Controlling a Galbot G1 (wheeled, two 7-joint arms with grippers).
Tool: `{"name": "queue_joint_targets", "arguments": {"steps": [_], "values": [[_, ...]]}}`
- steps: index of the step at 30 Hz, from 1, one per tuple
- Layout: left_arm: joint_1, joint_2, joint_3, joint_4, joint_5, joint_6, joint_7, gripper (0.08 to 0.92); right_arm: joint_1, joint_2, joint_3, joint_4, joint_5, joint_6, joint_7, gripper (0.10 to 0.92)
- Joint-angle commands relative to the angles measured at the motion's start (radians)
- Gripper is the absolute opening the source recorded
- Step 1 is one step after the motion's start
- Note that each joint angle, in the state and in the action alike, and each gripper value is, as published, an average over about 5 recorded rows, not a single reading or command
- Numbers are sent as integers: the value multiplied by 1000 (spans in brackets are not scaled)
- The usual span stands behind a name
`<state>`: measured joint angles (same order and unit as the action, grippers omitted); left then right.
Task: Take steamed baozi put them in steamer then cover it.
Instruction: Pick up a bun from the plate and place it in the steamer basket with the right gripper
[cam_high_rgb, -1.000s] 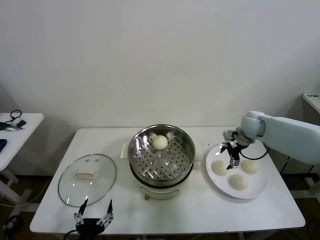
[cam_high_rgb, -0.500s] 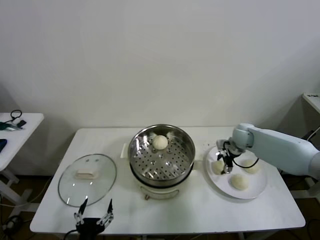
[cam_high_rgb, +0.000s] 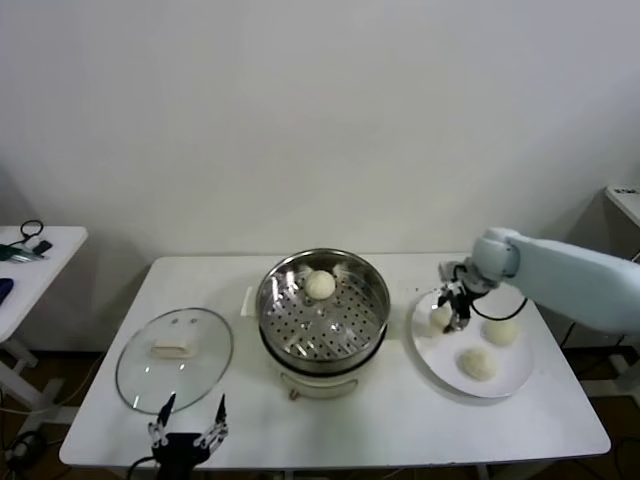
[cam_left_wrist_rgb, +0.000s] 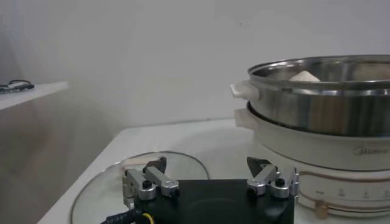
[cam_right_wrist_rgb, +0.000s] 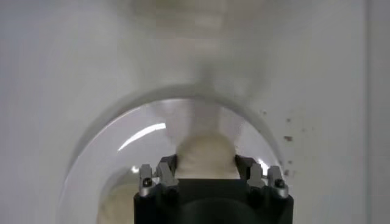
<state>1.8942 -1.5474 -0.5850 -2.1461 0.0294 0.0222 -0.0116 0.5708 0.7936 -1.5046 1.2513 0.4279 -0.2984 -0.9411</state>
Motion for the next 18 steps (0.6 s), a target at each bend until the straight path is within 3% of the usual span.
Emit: {"name": "queue_joint_targets", "arguments": {"steps": [1,8,18], "values": [[-2,2,3,2,0,3,1,823,554,79,-252,223,369,-46,-7,653],[-5,11,4,-3,-4,7,4,823,508,290,-60,336,617,-225,168,653],[1,14,-15,-30,-10,12,5,823,235,558,-29,211,566,-276,259,653]]}}
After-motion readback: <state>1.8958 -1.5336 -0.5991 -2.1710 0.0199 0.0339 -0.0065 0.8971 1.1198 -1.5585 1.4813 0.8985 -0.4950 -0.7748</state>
